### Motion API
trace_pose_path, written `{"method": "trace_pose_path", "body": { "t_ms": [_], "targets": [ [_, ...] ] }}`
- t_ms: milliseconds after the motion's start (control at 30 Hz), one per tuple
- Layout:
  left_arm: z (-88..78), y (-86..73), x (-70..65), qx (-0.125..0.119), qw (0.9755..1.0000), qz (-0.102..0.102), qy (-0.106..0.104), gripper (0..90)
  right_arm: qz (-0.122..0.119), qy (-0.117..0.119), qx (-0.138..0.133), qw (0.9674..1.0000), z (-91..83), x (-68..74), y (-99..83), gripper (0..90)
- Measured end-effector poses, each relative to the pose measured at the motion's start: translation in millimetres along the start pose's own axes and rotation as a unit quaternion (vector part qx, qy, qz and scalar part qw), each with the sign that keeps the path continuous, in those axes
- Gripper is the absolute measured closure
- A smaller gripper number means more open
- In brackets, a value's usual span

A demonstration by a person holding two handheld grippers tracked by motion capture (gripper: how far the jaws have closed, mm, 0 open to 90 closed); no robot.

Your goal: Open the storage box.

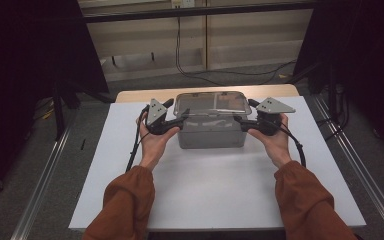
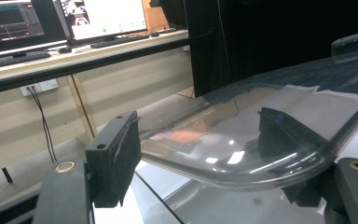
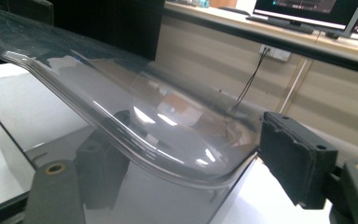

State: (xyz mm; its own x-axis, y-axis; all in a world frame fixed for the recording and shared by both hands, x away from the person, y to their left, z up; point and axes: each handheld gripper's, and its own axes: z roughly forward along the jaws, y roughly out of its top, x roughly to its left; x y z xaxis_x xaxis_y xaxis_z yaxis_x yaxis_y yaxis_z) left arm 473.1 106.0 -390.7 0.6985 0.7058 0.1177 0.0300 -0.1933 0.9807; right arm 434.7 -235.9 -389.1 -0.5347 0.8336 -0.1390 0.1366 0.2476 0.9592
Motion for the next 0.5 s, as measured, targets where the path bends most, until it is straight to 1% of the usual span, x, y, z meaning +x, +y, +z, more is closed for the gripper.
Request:
{"method": "trace_pose_path", "body": {
  "t_ms": [33, 100, 133, 167, 200, 233, 267, 300, 367, 400, 433, 467, 500],
  "targets": [
    [-0.2, 0.8, 0.1, 0.0, 1.0, 0.007, -0.002, 32.1, -0.002, 0.001, -0.005, 1.0, 0.8, -0.2, 0.3, 24.1],
    [-0.6, 1.3, -0.2, -0.001, 1.0, 0.009, -0.002, 32.9, -0.003, 0.002, -0.006, 1.0, 1.0, -0.7, 0.3, 23.8],
    [-0.3, 1.9, -0.6, -0.007, 0.9999, 0.011, -0.004, 34.4, -0.003, 0.002, -0.009, 1.0, 1.1, -1.6, 0.6, 23.8],
    [-0.4, 2.3, -0.4, -0.005, 0.9999, 0.012, -0.003, 35.4, 0.0, 0.0, -0.013, 0.9999, 1.4, -2.6, 1.1, 24.0],
    [-0.3, 2.9, -0.4, -0.005, 0.9999, 0.009, 0.002, 34.6, 0.0, -0.002, -0.015, 0.9999, 1.6, -3.4, 1.4, 24.3],
    [0.2, 3.8, 0.9, -0.007, 0.9999, 0.008, -0.001, 33.7, 0.003, -0.005, -0.018, 0.9998, 2.5, -5.4, 2.7, 26.3],
    [0.2, 3.8, 0.9, -0.007, 0.9999, 0.008, -0.001, 33.8, 0.003, -0.005, -0.018, 0.9998, 2.5, -5.4, 2.7, 26.3],
    [0.9, 5.3, 1.5, -0.009, 0.9999, 0.007, -0.002, 33.9, 0.001, -0.005, -0.021, 0.9998, 3.7, -7.0, 4.0, 28.5],
    [0.9, 6.3, 2.1, -0.009, 0.9999, 0.007, -0.005, 34.7, 0.0, -0.005, -0.02, 0.9998, 3.9, -7.7, 4.7, 28.7],
    [1.0, 7.5, 2.9, -0.009, 0.9999, 0.008, -0.01, 36.2, 0.0, -0.003, -0.02, 0.9998, 4.4, -9.0, 6.0, 29.2],
    [2.0, 9.0, 3.1, -0.013, 0.9999, 0.005, -0.01, 37.0, 0.0, -0.004, -0.027, 0.9996, 4.7, -12.0, 9.8, 31.8],
    [1.6, 10.1, 4.3, -0.012, 0.9998, 0.009, -0.013, 37.6, 0.002, -0.001, -0.026, 0.9996, 4.8, -12.8, 11.3, 32.4],
    [1.7, 11.1, 4.7, -0.015, 0.9998, 0.008, -0.012, 39.1, 0.001, -0.001, -0.03, 0.9995, 5.3, -13.5, 12.7, 33.7]
  ]
}}
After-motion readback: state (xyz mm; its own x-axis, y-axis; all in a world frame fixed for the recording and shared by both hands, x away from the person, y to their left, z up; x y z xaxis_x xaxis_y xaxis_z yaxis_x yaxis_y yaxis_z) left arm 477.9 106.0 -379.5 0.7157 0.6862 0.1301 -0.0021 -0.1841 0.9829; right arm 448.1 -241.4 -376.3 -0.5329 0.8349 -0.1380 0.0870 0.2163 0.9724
